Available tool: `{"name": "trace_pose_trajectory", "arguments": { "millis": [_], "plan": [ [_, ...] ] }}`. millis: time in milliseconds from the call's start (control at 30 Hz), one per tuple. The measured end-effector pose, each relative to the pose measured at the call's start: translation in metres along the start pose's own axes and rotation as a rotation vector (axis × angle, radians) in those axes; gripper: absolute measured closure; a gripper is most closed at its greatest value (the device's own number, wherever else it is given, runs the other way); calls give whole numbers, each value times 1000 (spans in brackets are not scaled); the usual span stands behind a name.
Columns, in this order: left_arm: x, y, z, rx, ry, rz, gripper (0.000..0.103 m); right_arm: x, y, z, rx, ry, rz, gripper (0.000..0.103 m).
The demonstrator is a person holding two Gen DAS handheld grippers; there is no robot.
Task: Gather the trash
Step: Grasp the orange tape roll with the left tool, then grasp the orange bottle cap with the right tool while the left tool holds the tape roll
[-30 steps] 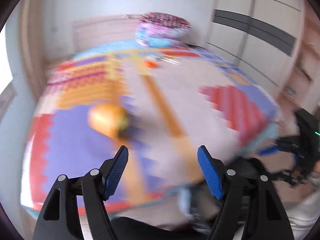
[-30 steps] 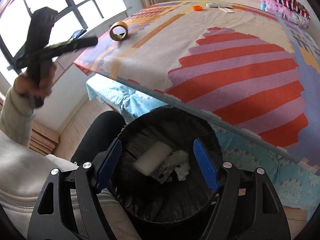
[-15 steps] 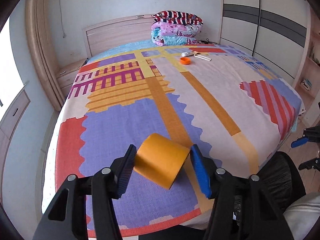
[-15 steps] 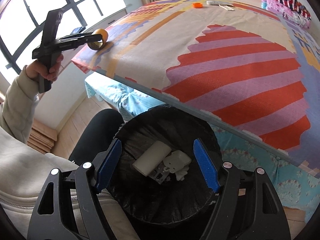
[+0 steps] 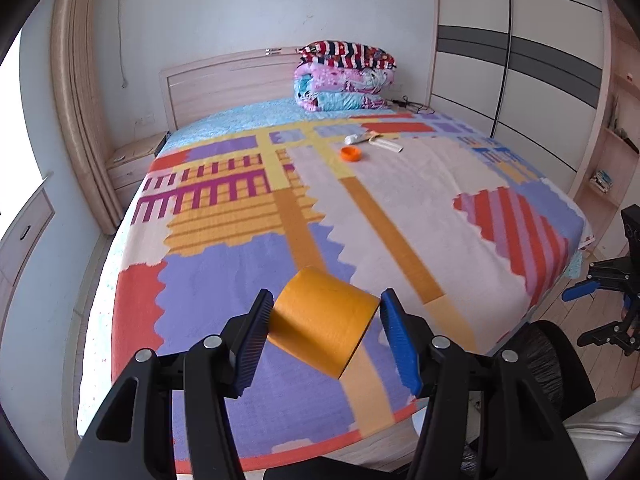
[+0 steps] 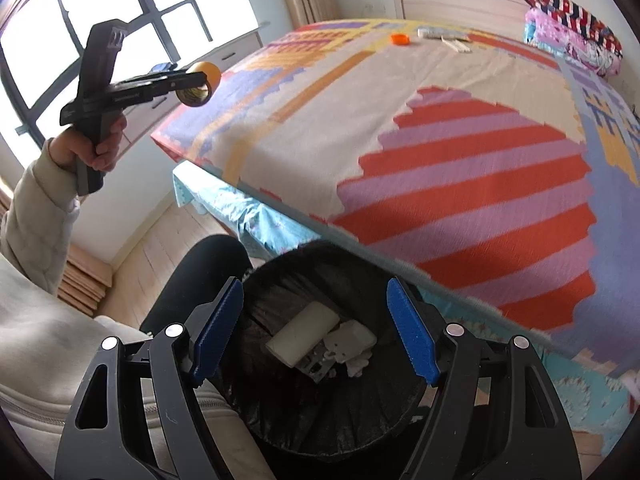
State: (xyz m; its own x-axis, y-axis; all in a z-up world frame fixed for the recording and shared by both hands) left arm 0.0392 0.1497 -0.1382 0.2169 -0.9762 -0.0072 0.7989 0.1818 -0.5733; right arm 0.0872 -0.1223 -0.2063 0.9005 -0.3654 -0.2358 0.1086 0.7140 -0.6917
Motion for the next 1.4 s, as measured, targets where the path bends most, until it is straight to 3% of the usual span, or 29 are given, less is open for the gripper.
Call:
{"name": "trace_pose_trajectory", "arguments": {
  "millis": [333, 600, 900, 1400],
  "plan": [
    [18, 1, 24, 38, 4, -40, 49, 2, -13, 35, 73, -45, -17, 29],
    [26, 8, 40, 58, 2, -70, 49, 18, -13, 85, 134, -87, -65, 29],
    [22, 28, 56, 70, -15, -93, 49, 40, 10, 142, 180, -120, -125, 29],
    [0, 79, 79, 65, -51, -113, 49, 67, 84, 221, 158, -106, -93, 29]
  ]
}}
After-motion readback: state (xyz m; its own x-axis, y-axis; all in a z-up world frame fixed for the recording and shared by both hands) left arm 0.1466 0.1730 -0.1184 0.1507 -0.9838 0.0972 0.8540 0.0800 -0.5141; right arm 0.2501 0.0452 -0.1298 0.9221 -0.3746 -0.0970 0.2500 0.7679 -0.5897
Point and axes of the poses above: each gripper's, at about its wrist camera, not at the fingertips, and y roughly the way its jaws point, x to its right, z to its top, the point moved 8 cm from there along y, roughly the way its jaws point, and after that the axes turned 7 degrees about x, right-handed, at the moved point
